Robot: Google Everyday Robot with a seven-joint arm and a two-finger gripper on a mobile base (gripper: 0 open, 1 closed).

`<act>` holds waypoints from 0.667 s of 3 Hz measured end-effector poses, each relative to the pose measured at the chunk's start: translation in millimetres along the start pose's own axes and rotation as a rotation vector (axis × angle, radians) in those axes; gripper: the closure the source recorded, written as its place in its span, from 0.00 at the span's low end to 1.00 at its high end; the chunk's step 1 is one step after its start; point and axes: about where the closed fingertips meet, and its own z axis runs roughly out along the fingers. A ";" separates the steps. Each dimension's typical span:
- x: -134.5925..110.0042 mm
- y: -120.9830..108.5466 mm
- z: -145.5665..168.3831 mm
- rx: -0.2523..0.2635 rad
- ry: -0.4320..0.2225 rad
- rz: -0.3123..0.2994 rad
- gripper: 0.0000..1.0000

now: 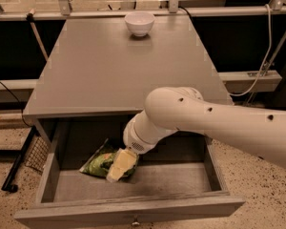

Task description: Place green jalapeno chip bag into top drawer

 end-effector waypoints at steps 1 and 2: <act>21.0 7.4 -23.8 0.056 -0.003 0.064 0.00; 54.1 13.6 -56.5 0.134 -0.008 0.154 0.00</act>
Offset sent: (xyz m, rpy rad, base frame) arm -0.0535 -0.1278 0.0263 0.0102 -0.0425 -0.3568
